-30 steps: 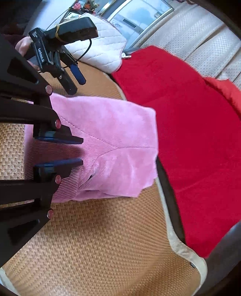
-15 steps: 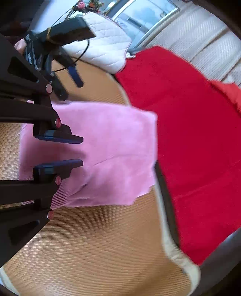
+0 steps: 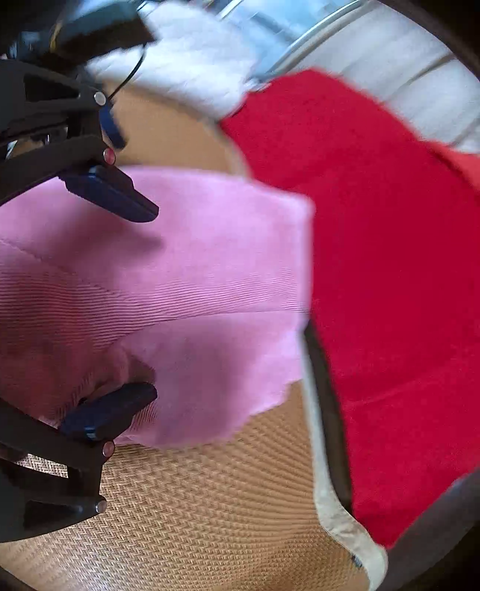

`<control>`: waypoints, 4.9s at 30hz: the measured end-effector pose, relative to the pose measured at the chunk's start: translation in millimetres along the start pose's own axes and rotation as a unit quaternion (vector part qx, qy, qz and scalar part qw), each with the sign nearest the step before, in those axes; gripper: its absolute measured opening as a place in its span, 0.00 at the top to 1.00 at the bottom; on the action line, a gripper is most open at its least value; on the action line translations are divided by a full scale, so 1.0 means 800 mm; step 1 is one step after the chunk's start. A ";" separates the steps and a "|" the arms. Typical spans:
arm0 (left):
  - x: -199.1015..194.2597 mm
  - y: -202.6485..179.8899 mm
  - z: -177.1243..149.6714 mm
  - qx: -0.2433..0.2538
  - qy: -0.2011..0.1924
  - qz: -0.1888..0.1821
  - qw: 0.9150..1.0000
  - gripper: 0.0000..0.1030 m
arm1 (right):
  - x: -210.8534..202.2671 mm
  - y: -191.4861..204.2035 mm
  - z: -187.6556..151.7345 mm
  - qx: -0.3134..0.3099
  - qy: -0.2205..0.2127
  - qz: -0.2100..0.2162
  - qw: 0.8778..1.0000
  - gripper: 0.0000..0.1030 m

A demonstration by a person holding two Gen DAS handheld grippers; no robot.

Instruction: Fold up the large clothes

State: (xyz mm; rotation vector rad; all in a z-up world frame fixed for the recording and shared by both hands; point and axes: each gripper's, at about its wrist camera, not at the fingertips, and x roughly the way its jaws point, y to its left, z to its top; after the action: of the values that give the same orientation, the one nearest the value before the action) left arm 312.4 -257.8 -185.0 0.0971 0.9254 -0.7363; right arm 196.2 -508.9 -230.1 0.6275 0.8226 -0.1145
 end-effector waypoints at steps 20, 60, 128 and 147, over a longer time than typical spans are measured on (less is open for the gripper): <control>-0.006 -0.016 0.002 0.022 -0.039 0.065 0.997 0.08 | -0.040 -0.123 0.001 0.127 -0.037 0.076 0.988 0.12; 0.041 0.009 0.003 -0.048 0.058 -0.094 0.993 0.08 | 0.013 -0.144 -0.008 0.144 0.012 0.136 0.980 0.12; -0.007 0.045 0.035 -0.040 0.016 -0.099 0.994 0.38 | 0.056 0.063 -0.070 0.066 0.008 0.245 0.967 0.51; 0.029 0.050 -0.003 -0.045 0.037 -0.045 0.997 0.15 | 0.080 0.045 -0.085 0.055 0.046 0.177 0.982 0.37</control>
State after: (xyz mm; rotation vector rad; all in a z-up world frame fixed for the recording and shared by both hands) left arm 344.3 -238.8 -213.2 0.0029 1.0374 -0.7763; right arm 207.8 -432.3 -292.8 0.8801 0.7849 0.1962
